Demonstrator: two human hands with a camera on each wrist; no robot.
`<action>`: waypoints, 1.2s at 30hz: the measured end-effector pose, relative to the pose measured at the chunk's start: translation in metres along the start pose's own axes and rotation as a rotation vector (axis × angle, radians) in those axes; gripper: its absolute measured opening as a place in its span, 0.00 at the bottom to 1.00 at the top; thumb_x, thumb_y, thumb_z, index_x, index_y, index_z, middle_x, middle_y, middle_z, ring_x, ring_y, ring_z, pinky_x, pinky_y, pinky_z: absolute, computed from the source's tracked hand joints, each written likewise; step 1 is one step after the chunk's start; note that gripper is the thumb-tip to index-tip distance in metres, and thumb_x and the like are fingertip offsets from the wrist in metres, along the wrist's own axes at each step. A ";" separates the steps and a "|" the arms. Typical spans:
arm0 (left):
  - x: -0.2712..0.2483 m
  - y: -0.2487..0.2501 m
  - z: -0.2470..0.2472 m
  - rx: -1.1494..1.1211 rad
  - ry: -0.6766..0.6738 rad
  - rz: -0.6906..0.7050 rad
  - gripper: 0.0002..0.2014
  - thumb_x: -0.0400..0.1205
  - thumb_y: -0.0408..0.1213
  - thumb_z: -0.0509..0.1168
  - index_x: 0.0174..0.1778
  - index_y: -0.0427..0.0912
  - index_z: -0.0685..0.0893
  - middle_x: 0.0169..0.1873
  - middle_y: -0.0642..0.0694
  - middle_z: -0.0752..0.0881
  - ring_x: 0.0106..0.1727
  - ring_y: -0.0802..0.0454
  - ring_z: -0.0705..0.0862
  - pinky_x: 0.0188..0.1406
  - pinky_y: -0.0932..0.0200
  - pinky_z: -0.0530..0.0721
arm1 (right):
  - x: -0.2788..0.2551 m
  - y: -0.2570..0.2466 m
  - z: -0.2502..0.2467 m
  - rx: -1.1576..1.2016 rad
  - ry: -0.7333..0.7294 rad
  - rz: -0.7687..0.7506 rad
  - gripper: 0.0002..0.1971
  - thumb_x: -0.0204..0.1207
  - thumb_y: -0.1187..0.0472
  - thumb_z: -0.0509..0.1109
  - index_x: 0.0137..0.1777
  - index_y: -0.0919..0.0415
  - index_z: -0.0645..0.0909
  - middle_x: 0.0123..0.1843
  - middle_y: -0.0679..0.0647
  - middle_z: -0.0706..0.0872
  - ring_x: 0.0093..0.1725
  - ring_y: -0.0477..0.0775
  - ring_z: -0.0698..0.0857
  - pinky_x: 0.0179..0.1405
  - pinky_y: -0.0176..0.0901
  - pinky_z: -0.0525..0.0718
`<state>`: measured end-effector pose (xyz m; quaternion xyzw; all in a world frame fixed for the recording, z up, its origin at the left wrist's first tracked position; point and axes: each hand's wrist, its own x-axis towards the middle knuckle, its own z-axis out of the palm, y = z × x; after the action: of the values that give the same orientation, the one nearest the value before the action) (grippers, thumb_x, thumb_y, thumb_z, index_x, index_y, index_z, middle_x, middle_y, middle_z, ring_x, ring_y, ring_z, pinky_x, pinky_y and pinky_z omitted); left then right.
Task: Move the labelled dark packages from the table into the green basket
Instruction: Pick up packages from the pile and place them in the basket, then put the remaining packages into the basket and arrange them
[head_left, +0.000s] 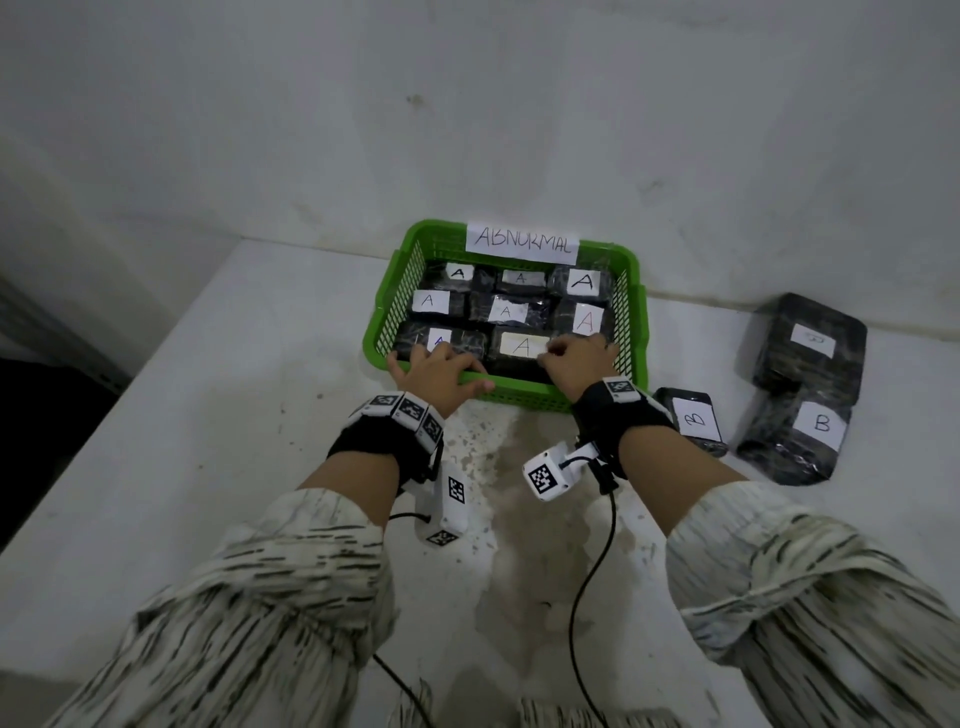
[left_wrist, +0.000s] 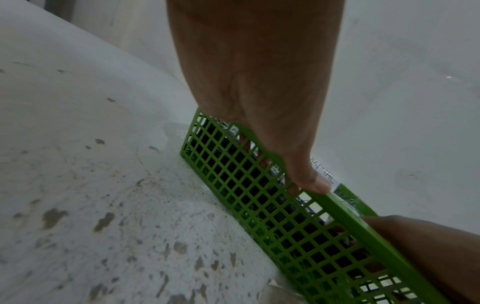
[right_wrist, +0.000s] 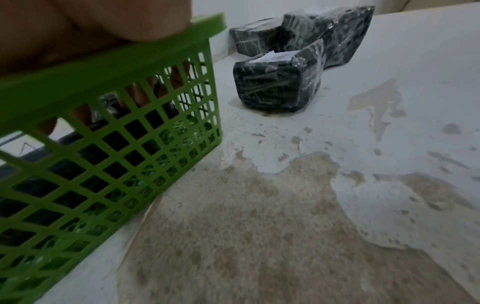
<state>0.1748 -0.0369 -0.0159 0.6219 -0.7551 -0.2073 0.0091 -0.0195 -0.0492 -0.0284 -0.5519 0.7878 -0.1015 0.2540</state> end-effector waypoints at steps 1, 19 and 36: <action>0.000 0.001 0.000 0.013 -0.005 -0.005 0.18 0.79 0.63 0.57 0.57 0.59 0.81 0.67 0.49 0.74 0.77 0.41 0.61 0.75 0.27 0.42 | -0.003 0.000 -0.003 0.057 0.026 -0.009 0.19 0.78 0.50 0.65 0.68 0.51 0.78 0.74 0.64 0.68 0.75 0.66 0.61 0.67 0.54 0.68; -0.011 0.176 0.051 -0.012 0.020 0.196 0.27 0.85 0.54 0.53 0.79 0.48 0.62 0.74 0.40 0.67 0.79 0.42 0.60 0.77 0.30 0.38 | -0.046 0.143 -0.080 0.054 0.539 0.278 0.27 0.76 0.55 0.68 0.75 0.57 0.70 0.78 0.65 0.63 0.77 0.67 0.62 0.73 0.58 0.62; 0.004 0.213 0.074 0.074 -0.034 0.012 0.37 0.85 0.52 0.55 0.84 0.48 0.42 0.81 0.39 0.54 0.80 0.37 0.55 0.77 0.32 0.50 | -0.031 0.196 -0.086 0.694 0.456 0.390 0.47 0.69 0.51 0.75 0.83 0.62 0.52 0.75 0.67 0.69 0.68 0.72 0.76 0.68 0.63 0.77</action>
<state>-0.0452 0.0119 -0.0154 0.6135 -0.7661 -0.1898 -0.0257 -0.2154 0.0412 -0.0330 -0.2392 0.8322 -0.4284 0.2582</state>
